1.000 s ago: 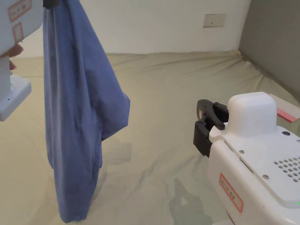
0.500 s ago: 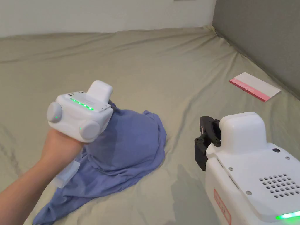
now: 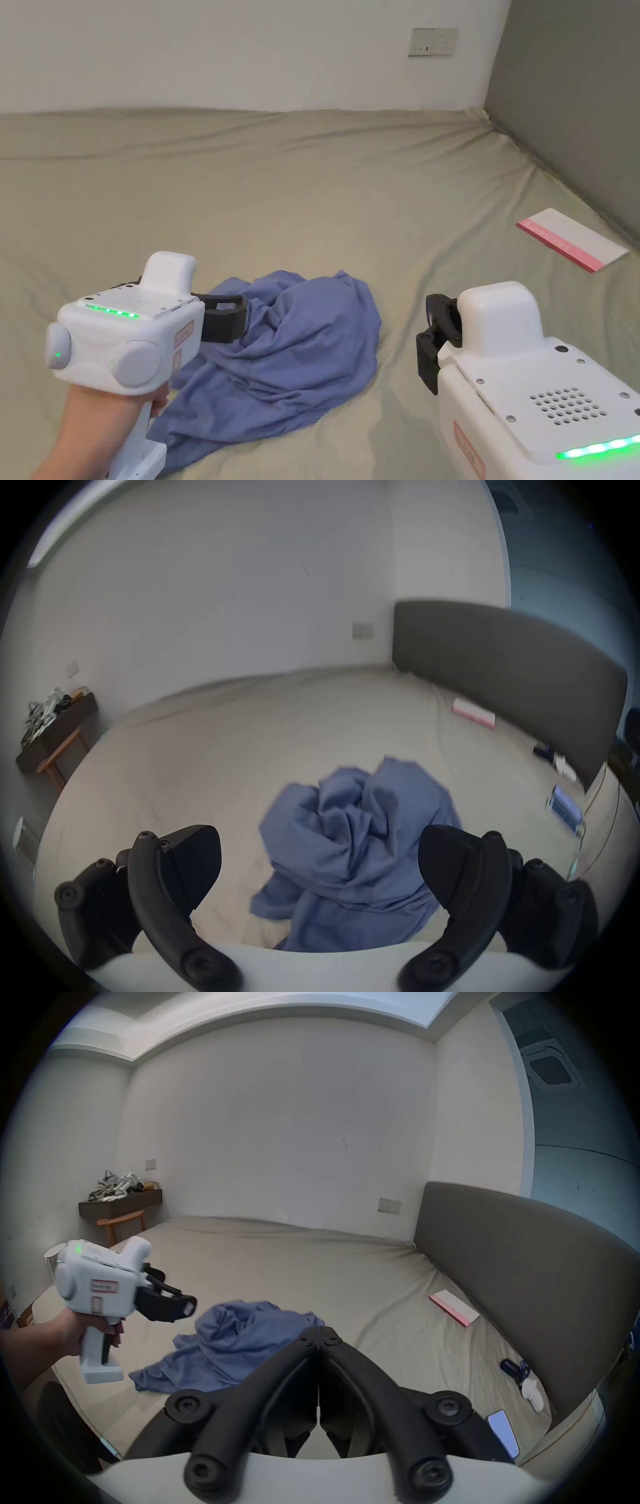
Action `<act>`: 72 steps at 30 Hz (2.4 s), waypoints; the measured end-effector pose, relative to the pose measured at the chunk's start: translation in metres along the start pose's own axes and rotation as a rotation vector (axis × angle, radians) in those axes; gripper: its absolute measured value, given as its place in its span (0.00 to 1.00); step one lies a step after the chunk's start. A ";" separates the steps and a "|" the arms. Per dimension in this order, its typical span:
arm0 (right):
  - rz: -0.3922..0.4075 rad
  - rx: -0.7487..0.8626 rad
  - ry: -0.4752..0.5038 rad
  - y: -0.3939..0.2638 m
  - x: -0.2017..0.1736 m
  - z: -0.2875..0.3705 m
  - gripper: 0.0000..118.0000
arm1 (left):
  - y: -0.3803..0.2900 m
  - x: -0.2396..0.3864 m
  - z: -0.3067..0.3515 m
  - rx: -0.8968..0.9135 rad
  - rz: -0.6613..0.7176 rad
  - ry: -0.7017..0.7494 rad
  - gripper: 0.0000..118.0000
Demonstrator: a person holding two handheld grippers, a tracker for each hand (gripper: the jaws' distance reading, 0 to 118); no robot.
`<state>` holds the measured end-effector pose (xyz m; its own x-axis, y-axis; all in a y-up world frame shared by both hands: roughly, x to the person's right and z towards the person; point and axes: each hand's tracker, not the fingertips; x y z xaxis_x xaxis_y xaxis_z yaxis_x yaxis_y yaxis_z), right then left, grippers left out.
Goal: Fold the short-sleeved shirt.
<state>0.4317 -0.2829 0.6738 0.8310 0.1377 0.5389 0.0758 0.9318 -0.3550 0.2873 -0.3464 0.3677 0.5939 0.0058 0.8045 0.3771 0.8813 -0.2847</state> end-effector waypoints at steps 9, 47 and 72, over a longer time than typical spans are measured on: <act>0.066 0.188 0.039 0.055 -0.039 0.029 0.01 | 0.031 -0.013 0.167 0.331 0.131 0.137 0.81; 0.106 0.006 0.082 -0.013 -0.049 -0.041 0.01 | -0.149 -0.017 0.018 -0.253 0.089 0.197 0.93; 0.180 -0.556 0.085 -0.066 0.014 -0.349 0.93 | -0.138 -0.038 0.085 -0.188 0.218 0.150 0.06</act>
<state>0.6304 -0.4593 0.4379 0.8971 0.2286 0.3782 0.1879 0.5773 -0.7946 0.1521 -0.4277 0.4210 0.7679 0.1027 0.6323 0.3460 0.7642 -0.5443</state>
